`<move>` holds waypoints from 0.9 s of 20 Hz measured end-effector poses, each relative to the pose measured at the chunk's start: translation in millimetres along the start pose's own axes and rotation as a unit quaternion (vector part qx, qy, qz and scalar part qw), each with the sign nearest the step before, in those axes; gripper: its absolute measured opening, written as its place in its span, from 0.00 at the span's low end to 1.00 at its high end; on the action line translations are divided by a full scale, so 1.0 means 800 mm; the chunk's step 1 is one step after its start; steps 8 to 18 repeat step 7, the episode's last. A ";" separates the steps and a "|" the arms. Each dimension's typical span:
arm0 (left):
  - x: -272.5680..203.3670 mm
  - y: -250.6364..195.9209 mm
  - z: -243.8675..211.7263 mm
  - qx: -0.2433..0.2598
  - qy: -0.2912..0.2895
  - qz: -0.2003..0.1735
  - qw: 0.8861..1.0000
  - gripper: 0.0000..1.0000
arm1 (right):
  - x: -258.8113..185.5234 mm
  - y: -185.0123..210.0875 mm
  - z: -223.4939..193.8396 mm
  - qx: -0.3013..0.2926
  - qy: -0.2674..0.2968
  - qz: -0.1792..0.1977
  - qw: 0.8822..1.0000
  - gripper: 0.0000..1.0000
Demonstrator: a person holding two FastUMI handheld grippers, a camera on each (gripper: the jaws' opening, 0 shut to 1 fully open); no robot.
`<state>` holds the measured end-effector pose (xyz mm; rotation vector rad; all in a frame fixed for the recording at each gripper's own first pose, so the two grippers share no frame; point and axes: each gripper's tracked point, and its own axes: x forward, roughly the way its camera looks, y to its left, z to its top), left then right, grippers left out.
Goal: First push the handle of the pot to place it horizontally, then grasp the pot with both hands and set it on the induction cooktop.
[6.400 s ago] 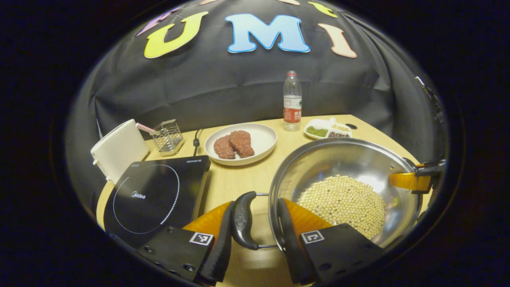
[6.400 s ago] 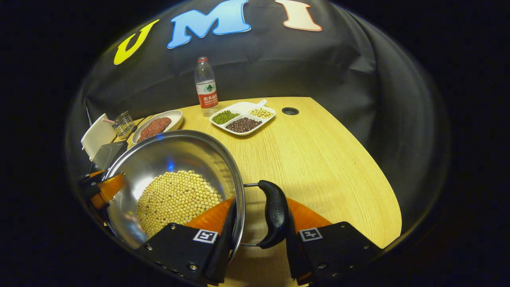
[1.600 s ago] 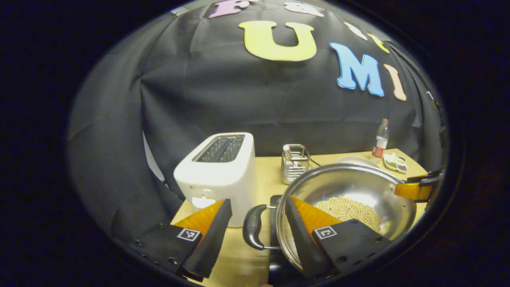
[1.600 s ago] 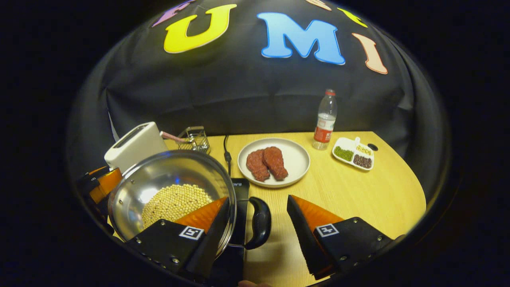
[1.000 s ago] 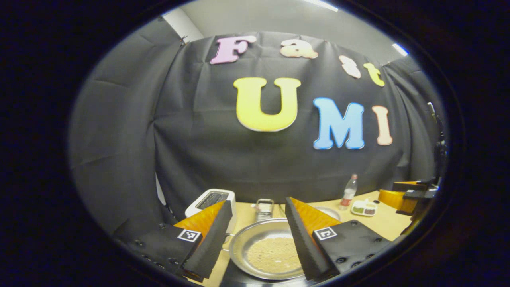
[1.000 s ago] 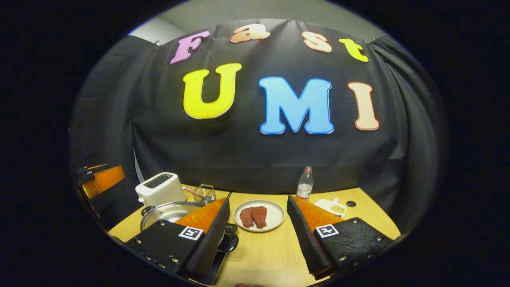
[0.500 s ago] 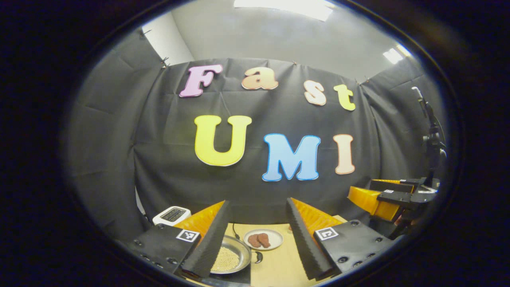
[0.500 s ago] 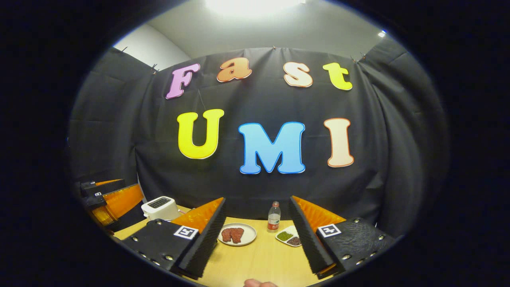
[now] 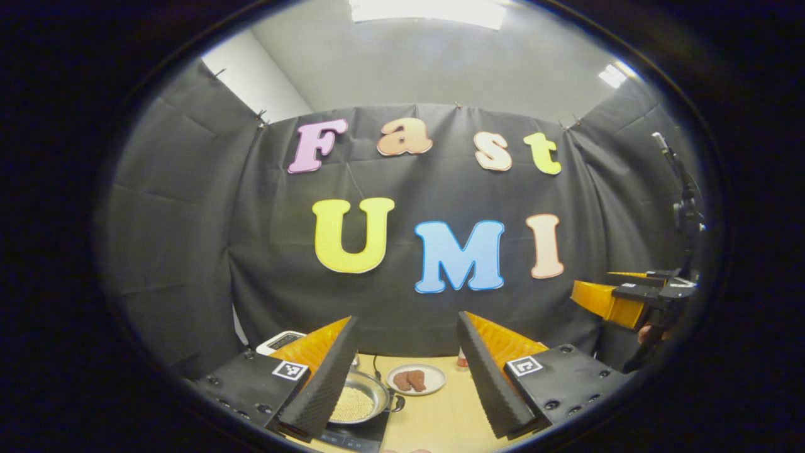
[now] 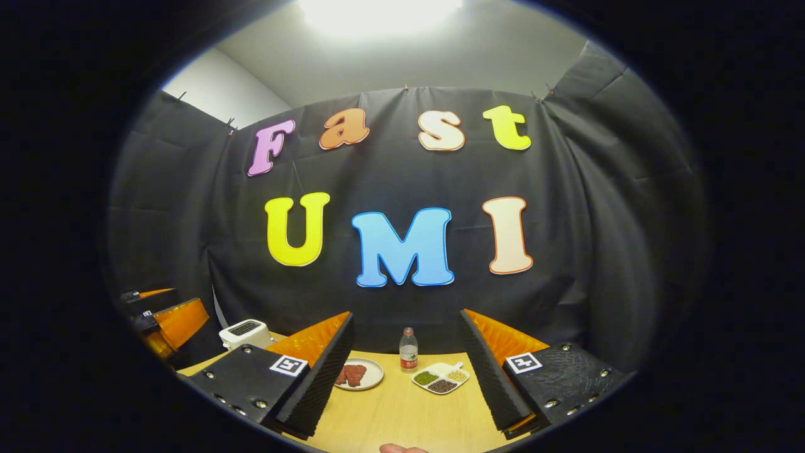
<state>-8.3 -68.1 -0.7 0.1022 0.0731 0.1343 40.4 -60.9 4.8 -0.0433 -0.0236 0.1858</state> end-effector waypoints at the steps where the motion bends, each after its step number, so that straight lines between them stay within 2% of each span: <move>1: -0.001 -0.001 0.001 -0.003 -0.002 0.002 1.000 1.00 | -0.002 -0.004 0.002 0.000 -0.001 0.000 1.000 0.99; 4: 0.000 -0.010 0.009 -0.021 -0.010 -0.014 1.000 1.00 | -0.006 -0.010 0.012 -0.001 -0.009 -0.012 1.000 0.99; 7: 0.008 0.001 0.010 -0.008 -0.009 -0.028 1.000 1.00 | -0.015 -0.009 0.021 -0.001 -0.014 -0.034 0.999 0.99; 18: 0.008 0.001 0.010 -0.008 -0.009 -0.028 1.000 1.00 | -0.015 -0.009 0.021 -0.001 -0.014 -0.034 0.999 0.99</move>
